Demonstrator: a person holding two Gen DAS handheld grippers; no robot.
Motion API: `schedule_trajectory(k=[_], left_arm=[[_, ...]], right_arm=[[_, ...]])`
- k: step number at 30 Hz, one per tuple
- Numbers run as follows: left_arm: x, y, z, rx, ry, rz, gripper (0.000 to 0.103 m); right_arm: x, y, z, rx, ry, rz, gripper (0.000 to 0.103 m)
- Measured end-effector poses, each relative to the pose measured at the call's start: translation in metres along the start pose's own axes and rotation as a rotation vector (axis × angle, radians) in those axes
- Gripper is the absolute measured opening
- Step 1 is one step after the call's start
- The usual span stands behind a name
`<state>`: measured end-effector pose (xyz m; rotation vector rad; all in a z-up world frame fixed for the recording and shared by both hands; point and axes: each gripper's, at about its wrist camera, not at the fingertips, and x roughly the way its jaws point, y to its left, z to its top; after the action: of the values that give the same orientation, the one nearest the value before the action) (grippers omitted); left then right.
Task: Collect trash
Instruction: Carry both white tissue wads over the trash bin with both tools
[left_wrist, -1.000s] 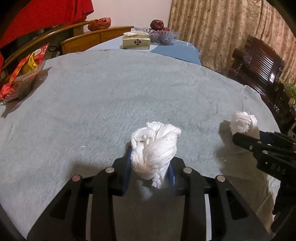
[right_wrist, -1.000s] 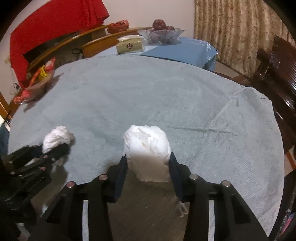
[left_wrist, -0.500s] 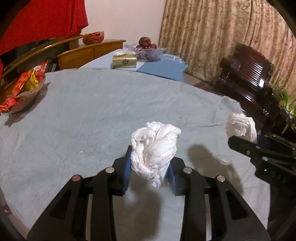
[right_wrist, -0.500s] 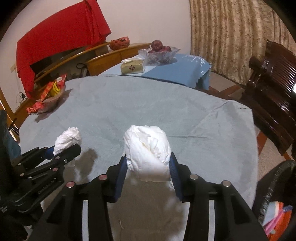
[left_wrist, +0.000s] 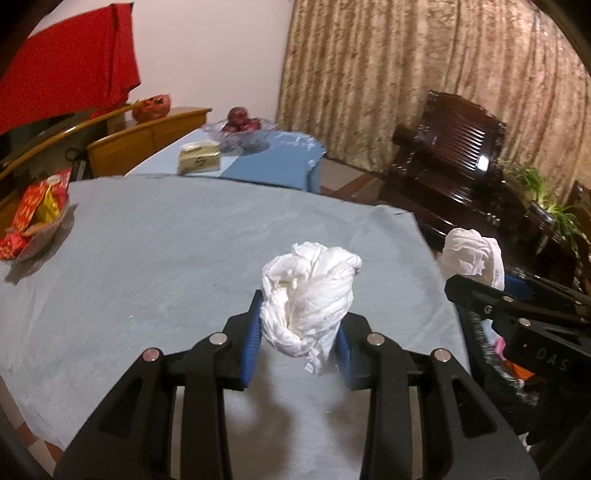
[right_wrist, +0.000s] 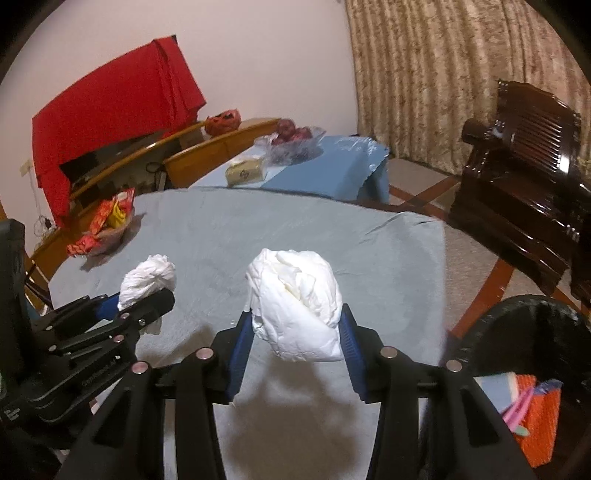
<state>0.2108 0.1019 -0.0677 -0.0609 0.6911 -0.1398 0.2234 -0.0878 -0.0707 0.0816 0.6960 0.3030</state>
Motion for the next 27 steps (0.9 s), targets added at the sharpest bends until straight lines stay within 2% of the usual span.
schedule_trajectory(k=[14,27], left_arm=[[-0.038,-0.091,0.005,0.095,-0.061,-0.110,0.034],[-0.034,-0.180,0.006,0.202,-0.061,-0.248,0.035]], right_arm=[[-0.080,-0.056,-0.010,0.055,-0.099,-0.093,0.046],[-0.140,-0.128,-0.033,0.130,-0.143,-0.235,0.046]])
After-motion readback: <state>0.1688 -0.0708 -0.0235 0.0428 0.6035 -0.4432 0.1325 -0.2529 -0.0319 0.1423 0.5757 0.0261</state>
